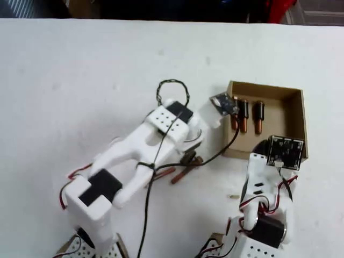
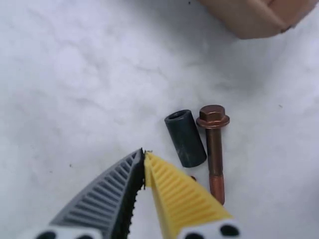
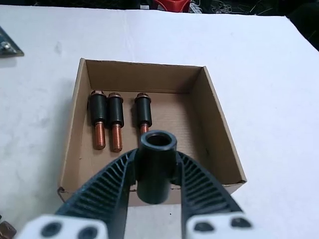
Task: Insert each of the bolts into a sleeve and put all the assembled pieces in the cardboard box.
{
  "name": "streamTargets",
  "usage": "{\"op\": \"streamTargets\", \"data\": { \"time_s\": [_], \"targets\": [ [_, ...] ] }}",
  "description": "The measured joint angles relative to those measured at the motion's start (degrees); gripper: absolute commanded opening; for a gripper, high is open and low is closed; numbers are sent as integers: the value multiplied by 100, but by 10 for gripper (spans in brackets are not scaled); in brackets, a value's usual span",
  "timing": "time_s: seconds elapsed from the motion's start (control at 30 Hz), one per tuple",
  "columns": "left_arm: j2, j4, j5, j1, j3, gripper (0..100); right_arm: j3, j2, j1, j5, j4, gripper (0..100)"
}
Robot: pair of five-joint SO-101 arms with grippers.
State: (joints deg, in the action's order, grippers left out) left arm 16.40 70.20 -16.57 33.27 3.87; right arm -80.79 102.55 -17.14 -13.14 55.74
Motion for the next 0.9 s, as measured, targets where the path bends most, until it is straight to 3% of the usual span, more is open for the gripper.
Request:
{"op": "streamTargets", "data": {
  "time_s": [0.5,0.67,0.9],
  "targets": [
    [352,-527,738,0,0,25,0,0,0,0,0,17],
    [879,-835,1037,211,0,83,0,0,0,0,0,17],
    [897,-870,1134,413,0,84,0,0,0,0,0,17]
  ]
}}
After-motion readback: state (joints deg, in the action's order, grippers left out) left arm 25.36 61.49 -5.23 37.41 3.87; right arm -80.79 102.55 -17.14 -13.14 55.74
